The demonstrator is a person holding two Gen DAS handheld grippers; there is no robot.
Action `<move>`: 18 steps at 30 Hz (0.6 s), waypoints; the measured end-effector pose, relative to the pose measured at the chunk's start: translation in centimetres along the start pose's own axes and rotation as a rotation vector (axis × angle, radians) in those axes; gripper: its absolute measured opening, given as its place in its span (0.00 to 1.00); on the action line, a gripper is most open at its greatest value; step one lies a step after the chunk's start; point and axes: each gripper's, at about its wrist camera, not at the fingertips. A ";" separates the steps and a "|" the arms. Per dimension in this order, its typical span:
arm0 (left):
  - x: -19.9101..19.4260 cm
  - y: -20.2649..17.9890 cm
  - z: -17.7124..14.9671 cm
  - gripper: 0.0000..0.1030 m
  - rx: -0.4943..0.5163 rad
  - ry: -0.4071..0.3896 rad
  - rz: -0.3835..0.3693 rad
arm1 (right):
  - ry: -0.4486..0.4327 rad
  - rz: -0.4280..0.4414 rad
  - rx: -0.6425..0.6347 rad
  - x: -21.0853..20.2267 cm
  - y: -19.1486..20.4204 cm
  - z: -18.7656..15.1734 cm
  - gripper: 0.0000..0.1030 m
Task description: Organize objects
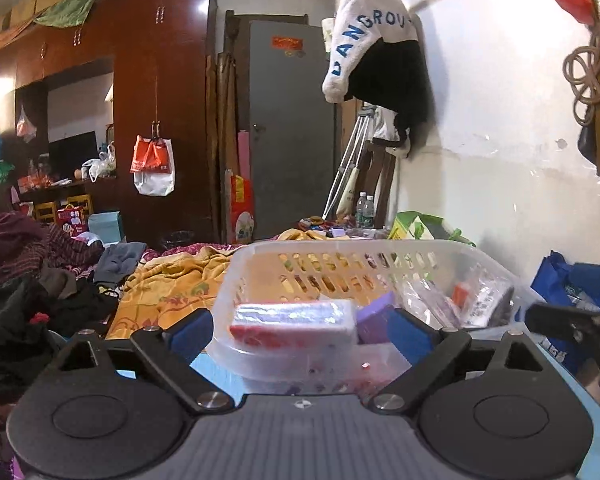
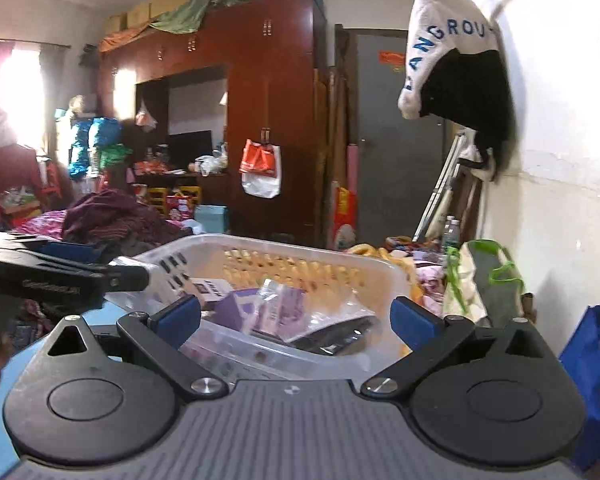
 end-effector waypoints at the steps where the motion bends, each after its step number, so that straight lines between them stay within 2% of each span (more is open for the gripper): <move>1: -0.2 -0.2 -0.1 0.93 0.003 -0.001 -0.004 | -0.006 -0.001 0.009 -0.1 -0.1 0.0 1.00; 10: -1.3 -2.0 -0.5 0.93 0.045 0.011 0.001 | 0.012 -0.003 0.010 -0.2 0.0 -0.4 1.00; 18: -1.5 -1.9 -0.6 0.93 0.041 0.019 -0.005 | 0.024 -0.012 0.003 -0.1 0.5 -0.7 1.00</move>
Point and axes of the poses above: each gripper's, at about its wrist camera, not at the fingertips, and x roughly the way its jaws point, y to its left, z to its top, and after that the axes turned 10 degrees about x, right-handed
